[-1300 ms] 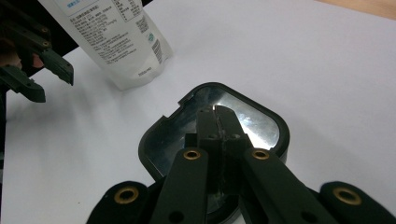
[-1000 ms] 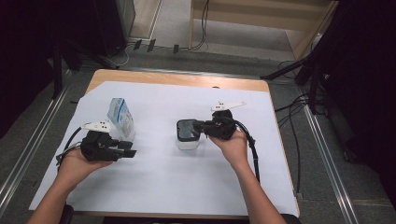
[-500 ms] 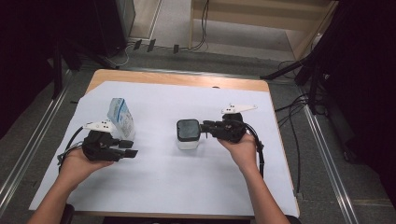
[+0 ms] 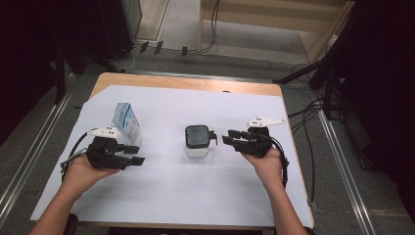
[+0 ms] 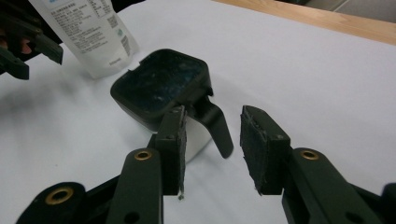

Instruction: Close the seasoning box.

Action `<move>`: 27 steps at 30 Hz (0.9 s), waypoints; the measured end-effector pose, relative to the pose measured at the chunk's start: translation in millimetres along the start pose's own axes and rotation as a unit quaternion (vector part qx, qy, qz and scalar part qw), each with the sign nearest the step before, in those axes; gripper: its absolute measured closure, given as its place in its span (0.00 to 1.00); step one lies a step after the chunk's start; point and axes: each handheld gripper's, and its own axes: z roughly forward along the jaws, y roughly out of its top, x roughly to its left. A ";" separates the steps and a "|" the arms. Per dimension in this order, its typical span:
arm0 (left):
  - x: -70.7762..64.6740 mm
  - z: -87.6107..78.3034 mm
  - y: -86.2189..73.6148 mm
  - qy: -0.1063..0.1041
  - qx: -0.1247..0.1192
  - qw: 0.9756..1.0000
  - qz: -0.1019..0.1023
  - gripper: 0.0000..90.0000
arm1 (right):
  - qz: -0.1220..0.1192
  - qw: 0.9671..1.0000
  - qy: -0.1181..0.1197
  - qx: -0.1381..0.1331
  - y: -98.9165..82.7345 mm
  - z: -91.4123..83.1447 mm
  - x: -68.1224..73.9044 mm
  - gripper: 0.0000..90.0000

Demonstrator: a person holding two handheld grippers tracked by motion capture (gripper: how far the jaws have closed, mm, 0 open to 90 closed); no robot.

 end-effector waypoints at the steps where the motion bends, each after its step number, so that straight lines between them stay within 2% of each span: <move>1: 0.6 -0.2 -0.1 -0.004 -0.001 1.000 -0.001 0.49 | 0.001 1.000 -0.004 -0.001 -2.4 -2.8 -0.9 0.67; 3: 1.1 -0.4 -0.1 0.003 -0.001 1.000 0.001 0.48 | 0.000 1.000 -0.013 -0.002 -8.0 -8.8 -3.4 0.66; 14: 3.6 1.5 -0.9 0.005 -0.001 1.000 0.004 0.46 | 0.008 0.999 -0.041 -0.007 -34.4 -28.3 -13.8 0.58; 21: 4.3 1.8 -1.3 0.009 -0.002 1.000 0.011 0.44 | 0.012 0.999 -0.045 -0.009 -40.5 -27.9 -15.4 0.55; 27: 5.0 1.8 -1.4 0.010 -0.005 1.000 0.009 0.43 | 0.016 0.999 -0.045 -0.012 -40.2 -25.7 -17.2 0.54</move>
